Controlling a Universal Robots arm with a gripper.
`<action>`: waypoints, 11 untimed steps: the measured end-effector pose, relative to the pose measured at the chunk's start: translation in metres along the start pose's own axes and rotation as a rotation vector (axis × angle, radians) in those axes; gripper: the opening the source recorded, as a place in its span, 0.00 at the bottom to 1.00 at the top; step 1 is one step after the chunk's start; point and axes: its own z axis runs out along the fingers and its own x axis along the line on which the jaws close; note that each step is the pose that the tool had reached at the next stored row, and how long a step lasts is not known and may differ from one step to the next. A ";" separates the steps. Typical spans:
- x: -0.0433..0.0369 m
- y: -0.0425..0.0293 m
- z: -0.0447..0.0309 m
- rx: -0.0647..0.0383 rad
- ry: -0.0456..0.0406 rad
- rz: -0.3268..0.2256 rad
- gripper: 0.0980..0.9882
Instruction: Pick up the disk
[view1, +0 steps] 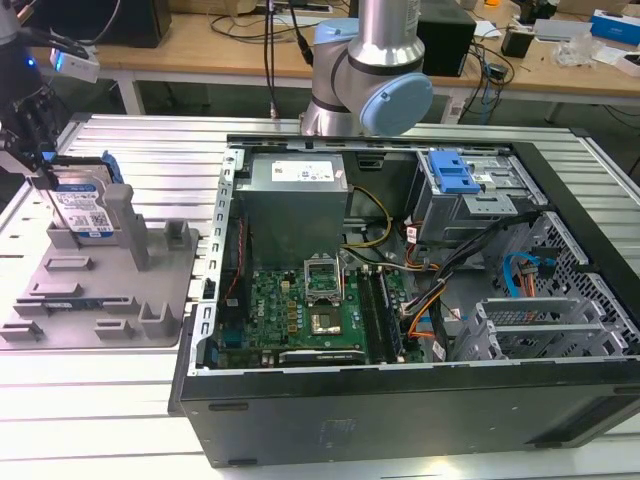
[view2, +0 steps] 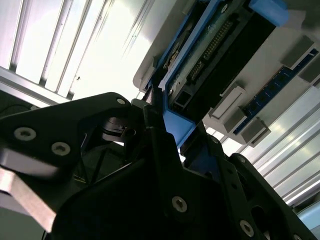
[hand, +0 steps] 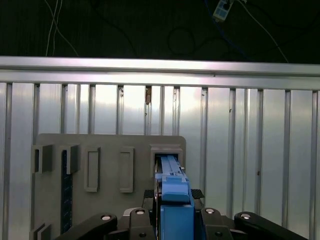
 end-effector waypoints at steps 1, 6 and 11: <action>0.0000 0.0000 0.0001 0.000 0.0000 0.000 0.30; 0.0001 0.0000 0.0002 0.000 -0.0001 0.000 0.30; 0.0006 0.0003 -0.0097 0.000 -0.0001 0.000 0.30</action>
